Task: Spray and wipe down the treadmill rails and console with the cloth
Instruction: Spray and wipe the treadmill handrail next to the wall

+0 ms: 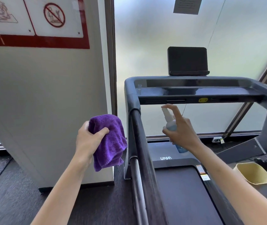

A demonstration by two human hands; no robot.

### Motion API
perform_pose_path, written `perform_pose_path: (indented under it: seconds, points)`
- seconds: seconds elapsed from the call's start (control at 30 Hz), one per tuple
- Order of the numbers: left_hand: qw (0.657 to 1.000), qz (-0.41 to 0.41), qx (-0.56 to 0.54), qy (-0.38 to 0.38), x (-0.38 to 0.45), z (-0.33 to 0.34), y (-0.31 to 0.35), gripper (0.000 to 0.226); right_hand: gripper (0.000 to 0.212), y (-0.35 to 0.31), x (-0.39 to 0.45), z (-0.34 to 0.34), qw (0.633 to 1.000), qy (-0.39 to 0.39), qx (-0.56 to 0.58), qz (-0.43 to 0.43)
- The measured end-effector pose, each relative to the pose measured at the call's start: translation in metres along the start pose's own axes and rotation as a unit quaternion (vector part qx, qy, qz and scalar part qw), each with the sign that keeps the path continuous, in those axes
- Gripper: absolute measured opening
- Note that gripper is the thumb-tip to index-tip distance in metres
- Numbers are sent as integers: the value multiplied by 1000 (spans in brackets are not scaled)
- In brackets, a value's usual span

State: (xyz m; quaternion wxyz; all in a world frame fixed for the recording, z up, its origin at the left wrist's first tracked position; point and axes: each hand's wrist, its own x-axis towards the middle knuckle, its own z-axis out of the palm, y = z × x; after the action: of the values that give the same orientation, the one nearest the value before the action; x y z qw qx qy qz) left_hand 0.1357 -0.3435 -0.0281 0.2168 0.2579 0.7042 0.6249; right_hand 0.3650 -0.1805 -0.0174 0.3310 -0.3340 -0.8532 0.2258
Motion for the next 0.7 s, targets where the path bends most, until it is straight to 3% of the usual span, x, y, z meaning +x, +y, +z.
perform_pose_path:
  seconds: [0.27, 0.4, 0.7]
  points:
    - [1000, 1, -3, 23, -35, 6, 3, 25, 64, -8, -39, -21, 999, -29, -3, -34]
    - [1000, 1, -1, 28, -54, 7, 5, 27, 58, -9, -45, -20, 998, -3, -37, -43]
    - [1000, 3, 7, 27, -78, 4, 8, 24, 67, -22, -62, -21, 998, -3, -56, -31]
